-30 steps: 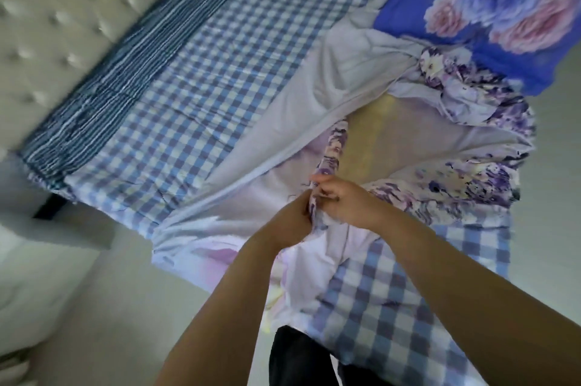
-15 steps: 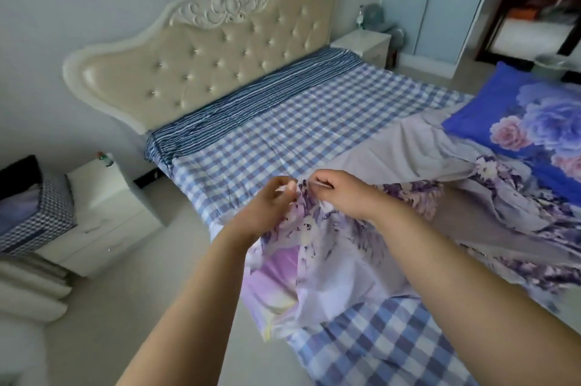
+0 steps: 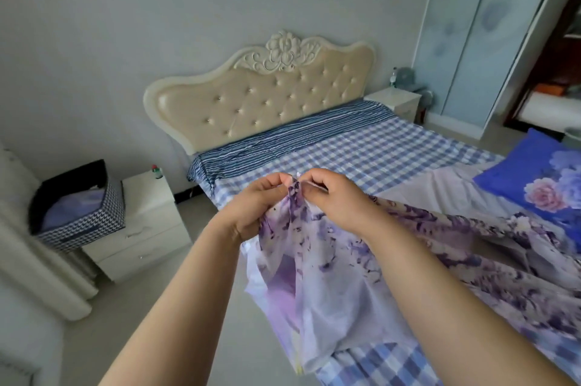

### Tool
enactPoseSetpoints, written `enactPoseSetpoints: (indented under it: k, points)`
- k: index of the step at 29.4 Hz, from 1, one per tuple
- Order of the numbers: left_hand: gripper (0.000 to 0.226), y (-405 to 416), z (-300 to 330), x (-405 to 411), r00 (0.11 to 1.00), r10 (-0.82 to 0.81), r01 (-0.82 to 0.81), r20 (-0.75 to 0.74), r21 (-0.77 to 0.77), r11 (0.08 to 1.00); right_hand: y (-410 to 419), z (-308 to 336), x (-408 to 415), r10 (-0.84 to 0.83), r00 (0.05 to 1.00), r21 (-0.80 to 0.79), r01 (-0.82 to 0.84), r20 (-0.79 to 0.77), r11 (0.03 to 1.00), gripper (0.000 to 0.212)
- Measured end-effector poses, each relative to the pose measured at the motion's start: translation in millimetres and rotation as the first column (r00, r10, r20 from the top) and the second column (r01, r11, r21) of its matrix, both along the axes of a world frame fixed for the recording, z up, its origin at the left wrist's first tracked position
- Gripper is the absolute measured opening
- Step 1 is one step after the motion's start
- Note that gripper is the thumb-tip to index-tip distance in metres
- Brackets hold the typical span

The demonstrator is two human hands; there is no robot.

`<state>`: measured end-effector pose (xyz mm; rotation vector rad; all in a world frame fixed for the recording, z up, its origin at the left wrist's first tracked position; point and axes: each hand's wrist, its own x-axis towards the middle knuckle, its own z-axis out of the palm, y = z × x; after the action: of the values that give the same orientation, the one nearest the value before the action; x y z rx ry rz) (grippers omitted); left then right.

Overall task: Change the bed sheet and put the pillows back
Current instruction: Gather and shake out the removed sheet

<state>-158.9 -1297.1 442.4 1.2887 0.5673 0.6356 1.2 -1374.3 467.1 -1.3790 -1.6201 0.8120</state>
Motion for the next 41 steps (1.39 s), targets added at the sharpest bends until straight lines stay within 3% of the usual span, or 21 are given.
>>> enactPoseSetpoints:
  k: [3, 7, 11, 18, 23, 26, 30, 35, 38, 41]
  points:
    - [0.017, -1, 14, -41, 0.992, -0.003, 0.020, -0.125, 0.134, 0.991, -6, 7, -44, -0.012, 1.000, 0.031, 0.013, -0.029, 0.999, 0.018]
    - [0.026, -12, 31, -82, 0.984, 0.178, -0.172, -0.005, 0.240, 0.955, -17, 11, -93, -0.004, 0.998, 0.062, 0.008, -0.065, 0.998, 0.017]
    - [0.023, -14, 36, -110, 0.958, 0.288, -0.276, 0.014, 0.329, 0.903, -24, 9, -134, -0.038, 0.999, 0.108, 0.035, 0.020, 0.994, 0.016]
    - [0.014, -20, 20, -125, 0.947, 0.320, -0.317, 0.019, 0.207, 0.925, -36, 26, -128, -0.292, 0.956, 0.169, 0.289, -0.009, 0.942, 0.015]
    - [0.024, -47, 10, -95, 0.957, 0.257, -0.269, 0.134, 0.078, 0.960, -40, 24, -127, -0.188, 0.980, 0.087, 0.193, -0.063, 0.977, 0.014]
    - [0.035, -67, 4, -74, 0.959, 0.202, -0.210, 0.197, 0.021, 0.977, -35, 22, -118, -0.245, 0.967, 0.100, 0.251, -0.070, 0.963, 0.015]
    - [0.027, -75, 0, -56, 0.946, 0.223, -0.212, 0.234, -0.070, 0.975, -33, 26, -88, -0.318, 0.947, 0.127, 0.322, -0.050, 0.938, 0.016]
    - [0.032, -78, 3, -34, 0.948, 0.144, -0.127, 0.285, -0.076, 0.989, -36, 29, -52, -0.270, 0.962, 0.111, 0.264, 0.041, 0.958, 0.015]
    - [0.035, -81, 4, -17, 0.936, 0.174, -0.146, 0.305, -0.111, 0.983, -33, 30, -36, -0.231, 0.966, 0.093, 0.221, 0.113, 0.971, 0.017]
    - [0.035, -85, 6, 1, 0.937, 0.234, -0.234, 0.261, -0.030, 0.972, -32, 28, -24, -0.182, 0.975, 0.104, 0.169, 0.126, 0.980, 0.014]
